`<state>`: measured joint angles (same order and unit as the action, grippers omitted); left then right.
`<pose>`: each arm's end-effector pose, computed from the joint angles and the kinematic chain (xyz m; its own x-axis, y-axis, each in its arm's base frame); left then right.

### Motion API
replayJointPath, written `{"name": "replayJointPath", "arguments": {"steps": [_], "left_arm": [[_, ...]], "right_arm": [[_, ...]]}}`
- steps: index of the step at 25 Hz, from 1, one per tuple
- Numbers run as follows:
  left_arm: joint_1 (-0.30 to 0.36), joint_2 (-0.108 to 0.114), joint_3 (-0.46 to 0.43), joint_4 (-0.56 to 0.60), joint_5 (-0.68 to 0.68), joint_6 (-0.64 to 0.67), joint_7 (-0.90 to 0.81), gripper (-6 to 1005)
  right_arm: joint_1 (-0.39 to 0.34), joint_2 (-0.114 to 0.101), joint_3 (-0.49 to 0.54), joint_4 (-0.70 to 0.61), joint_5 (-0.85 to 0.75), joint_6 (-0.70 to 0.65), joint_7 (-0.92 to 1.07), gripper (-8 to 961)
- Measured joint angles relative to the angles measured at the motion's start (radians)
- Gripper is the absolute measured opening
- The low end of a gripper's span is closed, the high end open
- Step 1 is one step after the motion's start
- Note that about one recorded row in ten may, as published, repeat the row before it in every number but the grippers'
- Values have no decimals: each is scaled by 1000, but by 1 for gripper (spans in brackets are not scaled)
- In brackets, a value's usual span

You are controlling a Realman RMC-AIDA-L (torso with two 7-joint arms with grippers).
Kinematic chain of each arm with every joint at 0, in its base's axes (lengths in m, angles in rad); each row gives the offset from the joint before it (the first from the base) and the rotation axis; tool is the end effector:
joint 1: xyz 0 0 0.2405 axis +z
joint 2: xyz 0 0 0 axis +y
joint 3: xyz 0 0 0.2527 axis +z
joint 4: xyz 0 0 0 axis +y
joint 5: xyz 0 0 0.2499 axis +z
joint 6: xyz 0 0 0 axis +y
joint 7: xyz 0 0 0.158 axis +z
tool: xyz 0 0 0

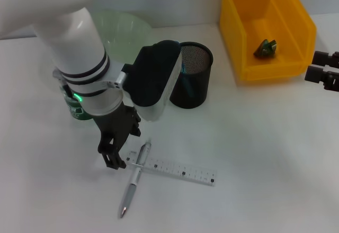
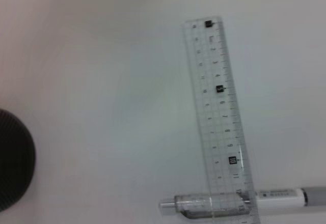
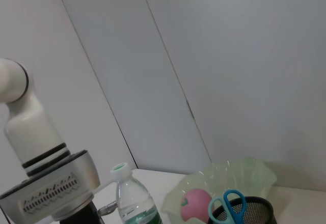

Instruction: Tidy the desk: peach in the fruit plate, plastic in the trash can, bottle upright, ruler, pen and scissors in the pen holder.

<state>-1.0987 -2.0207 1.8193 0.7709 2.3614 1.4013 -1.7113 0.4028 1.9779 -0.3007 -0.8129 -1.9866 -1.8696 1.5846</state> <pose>-0.1160 0.4094 -0.1099 0.6984 -0.4440 -0.5613 -0.3584 -0.8959 0.2627 0.3269 0.3168 0.1228 0.6014 -0.3721 -0.7070 -0.6484 -0.7444 -0.1598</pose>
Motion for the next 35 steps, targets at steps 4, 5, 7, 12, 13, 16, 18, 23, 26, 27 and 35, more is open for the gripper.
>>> {"name": "replayJointPath", "arguments": {"steps": [4,5,7,12,13,16,18,23,26,27,35], "left_arm": [[-22,-10,1,-13,22,-4,-25,790],[-22,-10,1,-13,22,-4,-25,791],[-36,-19,4,-29,34,-8,-32,793],[-56,-32,29,-58,63,-15,-67,795],[-59,-33,29,-63,63,-14,-69,794],[-63,-35,32,-71,64,-10,-73,792],[-66,-38,33,-72,62,-3,-77,791],[-76,-45,35,-79,57,0,-82,791],[-76,-47,35,-80,57,-5,-82,790],[-76,-48,35,-80,56,-7,-82,790],[-67,-51,35,-80,56,-15,-82,790]], "right_arm": [[-3,-5,0,5,0,0,-7,709],[-4,-5,0,4,0,0,-9,709],[-5,-5,0,1,0,0,-10,708],[-6,-4,0,1,-1,0,-14,707],[-6,-4,0,1,-1,0,-14,707],[-5,-5,0,4,-8,0,-20,706],[-5,-6,0,4,-9,0,-21,706],[-4,-6,0,5,-12,0,-22,705],[-4,-7,0,5,-13,0,-23,704],[-4,-7,-1,6,-14,0,-23,704],[-1,-6,-11,6,-14,0,-25,702]]}}
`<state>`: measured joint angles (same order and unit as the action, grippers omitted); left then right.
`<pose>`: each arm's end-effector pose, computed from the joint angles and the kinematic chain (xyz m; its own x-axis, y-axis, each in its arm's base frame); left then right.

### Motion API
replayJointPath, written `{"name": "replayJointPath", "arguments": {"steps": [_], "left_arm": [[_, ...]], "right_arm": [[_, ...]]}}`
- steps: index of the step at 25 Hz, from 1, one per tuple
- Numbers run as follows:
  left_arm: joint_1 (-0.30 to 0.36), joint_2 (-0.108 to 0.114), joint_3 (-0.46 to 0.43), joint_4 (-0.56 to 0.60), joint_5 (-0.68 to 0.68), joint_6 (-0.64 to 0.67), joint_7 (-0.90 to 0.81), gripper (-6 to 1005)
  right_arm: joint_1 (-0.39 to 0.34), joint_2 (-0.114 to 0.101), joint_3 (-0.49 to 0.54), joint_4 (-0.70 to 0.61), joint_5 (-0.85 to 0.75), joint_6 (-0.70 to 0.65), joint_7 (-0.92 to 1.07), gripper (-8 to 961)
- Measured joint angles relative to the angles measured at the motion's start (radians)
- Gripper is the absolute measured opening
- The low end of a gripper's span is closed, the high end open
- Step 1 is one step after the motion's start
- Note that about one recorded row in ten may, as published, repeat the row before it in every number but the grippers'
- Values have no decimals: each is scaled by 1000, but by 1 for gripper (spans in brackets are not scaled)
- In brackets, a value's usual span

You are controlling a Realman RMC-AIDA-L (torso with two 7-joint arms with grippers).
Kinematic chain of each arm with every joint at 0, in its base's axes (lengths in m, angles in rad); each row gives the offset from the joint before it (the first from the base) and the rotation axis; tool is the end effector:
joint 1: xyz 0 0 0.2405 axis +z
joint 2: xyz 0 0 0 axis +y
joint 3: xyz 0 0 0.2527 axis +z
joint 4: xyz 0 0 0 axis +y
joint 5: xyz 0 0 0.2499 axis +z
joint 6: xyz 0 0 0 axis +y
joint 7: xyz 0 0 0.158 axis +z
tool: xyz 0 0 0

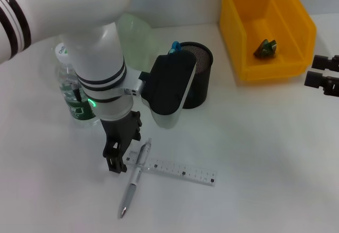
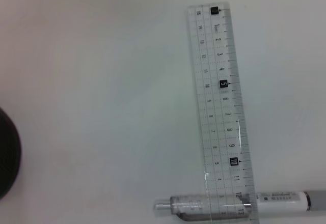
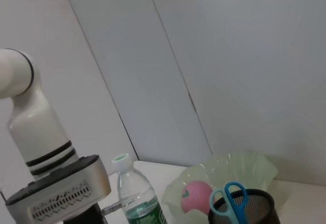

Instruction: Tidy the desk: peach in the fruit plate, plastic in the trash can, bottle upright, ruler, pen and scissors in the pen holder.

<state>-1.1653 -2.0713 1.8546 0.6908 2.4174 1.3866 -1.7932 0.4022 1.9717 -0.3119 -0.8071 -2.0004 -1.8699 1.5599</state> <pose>-0.1130 0.4043 -0.1278 0.6549 -0.4201 -0.6282 -0.3254 -0.9070 0.2673 0.3284 0.3161 0.1211 0.6250 -0.3694 -0.6877 -0.6331 -0.7552 -0.1698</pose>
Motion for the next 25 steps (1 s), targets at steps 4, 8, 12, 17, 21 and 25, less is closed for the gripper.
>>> {"name": "replayJointPath", "arguments": {"steps": [4,8,12,17,21,25], "left_arm": [[6,-1,0,-1,0,-5,0,789],[14,-2,0,-1,0,-10,0,789],[20,-2,0,-2,3,-17,-1,789],[27,-1,5,-2,1,-19,-2,788],[28,-1,8,-2,0,-19,-1,788],[28,-1,11,-2,-8,-19,4,788]], "right_arm": [[1,2,-3,0,0,0,0,701],[5,3,-18,0,0,8,0,700],[7,5,-28,3,0,17,0,700],[8,6,-38,4,0,26,0,699],[9,7,-41,5,0,29,0,698],[10,7,-41,5,0,29,0,697]]}}
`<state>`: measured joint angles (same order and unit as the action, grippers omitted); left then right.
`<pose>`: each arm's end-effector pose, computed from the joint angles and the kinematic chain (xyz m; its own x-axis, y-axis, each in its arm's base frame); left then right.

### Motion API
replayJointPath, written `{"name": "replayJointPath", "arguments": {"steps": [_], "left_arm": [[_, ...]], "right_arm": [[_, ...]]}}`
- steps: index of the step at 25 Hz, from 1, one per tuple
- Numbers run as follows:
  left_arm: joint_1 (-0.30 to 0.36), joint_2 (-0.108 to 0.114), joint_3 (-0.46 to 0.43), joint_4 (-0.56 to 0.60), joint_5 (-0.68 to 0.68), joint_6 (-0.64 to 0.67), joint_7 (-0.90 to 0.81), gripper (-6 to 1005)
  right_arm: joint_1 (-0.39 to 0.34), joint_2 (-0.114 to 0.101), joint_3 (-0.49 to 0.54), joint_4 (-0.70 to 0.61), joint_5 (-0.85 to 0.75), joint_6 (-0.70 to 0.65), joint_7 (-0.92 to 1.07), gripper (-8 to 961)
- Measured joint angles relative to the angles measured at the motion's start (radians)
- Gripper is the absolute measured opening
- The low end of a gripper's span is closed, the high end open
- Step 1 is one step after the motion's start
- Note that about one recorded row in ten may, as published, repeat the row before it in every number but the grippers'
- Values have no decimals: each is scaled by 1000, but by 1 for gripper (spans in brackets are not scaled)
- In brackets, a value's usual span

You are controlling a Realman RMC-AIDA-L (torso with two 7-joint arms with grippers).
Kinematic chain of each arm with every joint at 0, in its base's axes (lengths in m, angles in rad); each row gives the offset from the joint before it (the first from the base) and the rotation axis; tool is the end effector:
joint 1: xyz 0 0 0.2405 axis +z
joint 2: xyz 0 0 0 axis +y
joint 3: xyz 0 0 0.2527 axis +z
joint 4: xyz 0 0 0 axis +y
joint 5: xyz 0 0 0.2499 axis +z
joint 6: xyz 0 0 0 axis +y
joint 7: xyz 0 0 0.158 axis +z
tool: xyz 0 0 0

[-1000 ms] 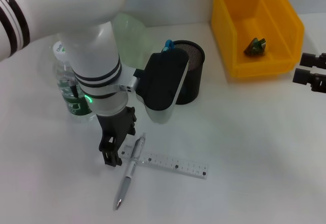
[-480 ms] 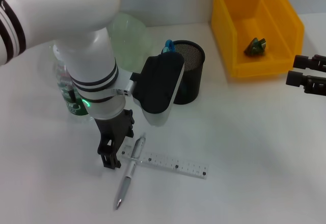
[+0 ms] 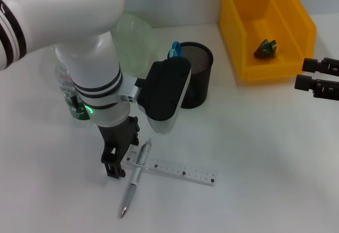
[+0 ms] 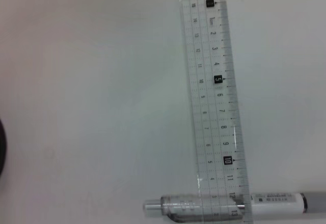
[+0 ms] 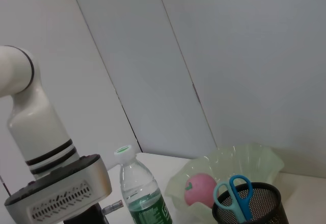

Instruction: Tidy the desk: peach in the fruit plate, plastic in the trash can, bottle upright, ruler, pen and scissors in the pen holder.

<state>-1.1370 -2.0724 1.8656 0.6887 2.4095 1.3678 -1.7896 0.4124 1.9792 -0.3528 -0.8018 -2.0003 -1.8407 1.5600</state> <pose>-0.1239 0.4013 -0.1305 0.6665 -0.4089 -0.6234 -0.3130 -0.9124 0.2638 0.3241 0.3233 0.1114 0.6368 -0.3812 -0.6702 -0.6270 -0.7619 -0.1625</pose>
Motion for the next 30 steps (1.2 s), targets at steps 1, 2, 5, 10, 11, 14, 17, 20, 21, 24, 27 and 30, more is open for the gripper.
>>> {"name": "replayJointPath", "arguments": {"steps": [1,2,5,10,11,14,17,20,21,24,27,30], "left_arm": [[0,0,0,0,0,0,0,788],[0,0,1,0,-2,0,2,788],[0,0,3,0,-4,-2,6,787],[0,0,10,0,-5,-7,10,787],[0,0,10,0,-5,-7,10,787],[0,1,14,0,-5,-9,11,787],[0,1,24,0,-15,-10,12,786],[0,2,32,-5,-23,-11,15,786],[0,2,32,-5,-23,-11,15,786],[0,3,39,-12,-34,-12,20,786],[-1,3,41,-13,-38,-11,21,786],[-2,3,42,-14,-40,-10,23,785]], "right_arm": [[0,0,0,0,0,0,0,697],[0,0,0,0,0,0,0,696],[0,0,0,0,0,0,0,696],[0,2,-1,0,0,0,0,695],[0,2,-1,0,0,0,0,694],[0,4,-2,-1,0,0,0,694],[0,5,-2,-1,0,1,0,693],[1,5,-13,0,-1,8,0,692],[1,5,-13,0,-1,8,0,692],[5,5,-25,8,-1,16,0,692],[9,2,-27,21,-2,24,-1,691],[9,2,-28,23,-2,25,-8,690]]}}
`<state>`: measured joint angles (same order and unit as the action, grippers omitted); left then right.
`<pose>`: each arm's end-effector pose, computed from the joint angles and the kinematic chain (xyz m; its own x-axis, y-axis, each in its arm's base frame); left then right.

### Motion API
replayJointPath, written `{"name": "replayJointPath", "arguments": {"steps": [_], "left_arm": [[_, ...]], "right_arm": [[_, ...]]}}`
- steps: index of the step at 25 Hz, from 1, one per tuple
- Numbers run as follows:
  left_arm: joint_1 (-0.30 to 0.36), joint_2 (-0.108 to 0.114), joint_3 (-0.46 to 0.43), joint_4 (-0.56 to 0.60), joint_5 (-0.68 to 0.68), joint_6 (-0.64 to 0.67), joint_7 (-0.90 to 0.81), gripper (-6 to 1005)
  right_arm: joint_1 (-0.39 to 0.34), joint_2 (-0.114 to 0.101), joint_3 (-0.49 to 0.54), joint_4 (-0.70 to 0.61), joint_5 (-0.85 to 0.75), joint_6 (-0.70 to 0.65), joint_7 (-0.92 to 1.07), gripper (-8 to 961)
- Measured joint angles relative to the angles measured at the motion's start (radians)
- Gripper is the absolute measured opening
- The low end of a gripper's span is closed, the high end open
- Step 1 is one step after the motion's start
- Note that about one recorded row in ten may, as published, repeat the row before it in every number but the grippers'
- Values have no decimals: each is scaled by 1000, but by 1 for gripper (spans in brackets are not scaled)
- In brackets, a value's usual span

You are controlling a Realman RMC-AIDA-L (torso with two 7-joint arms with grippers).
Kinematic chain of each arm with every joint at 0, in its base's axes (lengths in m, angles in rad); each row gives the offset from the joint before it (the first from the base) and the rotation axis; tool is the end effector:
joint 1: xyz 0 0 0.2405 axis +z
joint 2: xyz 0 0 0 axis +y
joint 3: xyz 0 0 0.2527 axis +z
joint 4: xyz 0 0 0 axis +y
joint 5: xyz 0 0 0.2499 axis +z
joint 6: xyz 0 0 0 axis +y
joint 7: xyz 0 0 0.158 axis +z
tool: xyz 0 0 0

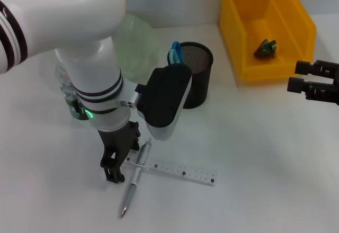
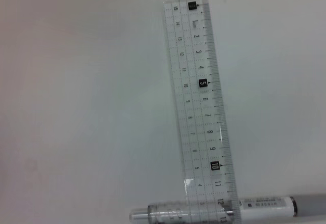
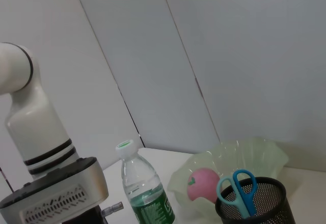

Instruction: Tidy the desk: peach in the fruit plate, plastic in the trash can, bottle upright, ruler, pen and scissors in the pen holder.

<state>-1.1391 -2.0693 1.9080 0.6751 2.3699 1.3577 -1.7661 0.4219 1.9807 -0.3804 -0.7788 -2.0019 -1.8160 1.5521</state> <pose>-0.1279 0.3969 -0.1347 0.6578 -0.4377 -0.6129 -0.3226 -0.8991 0.2958 0.3224 0.3284 0.1022 0.6411 -0.3918 -0.6600 -0.6249 -0.7657 -0.1525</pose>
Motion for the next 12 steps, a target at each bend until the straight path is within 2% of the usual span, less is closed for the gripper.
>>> {"name": "replayJointPath", "arguments": {"steps": [5,12], "left_arm": [[-5,0,13,0,-1,-2,0,785],[-6,0,14,0,-1,-7,-3,661]], "right_arm": [[0,0,0,1,0,4,-1,689],[0,0,0,2,0,7,-3,688]]}}
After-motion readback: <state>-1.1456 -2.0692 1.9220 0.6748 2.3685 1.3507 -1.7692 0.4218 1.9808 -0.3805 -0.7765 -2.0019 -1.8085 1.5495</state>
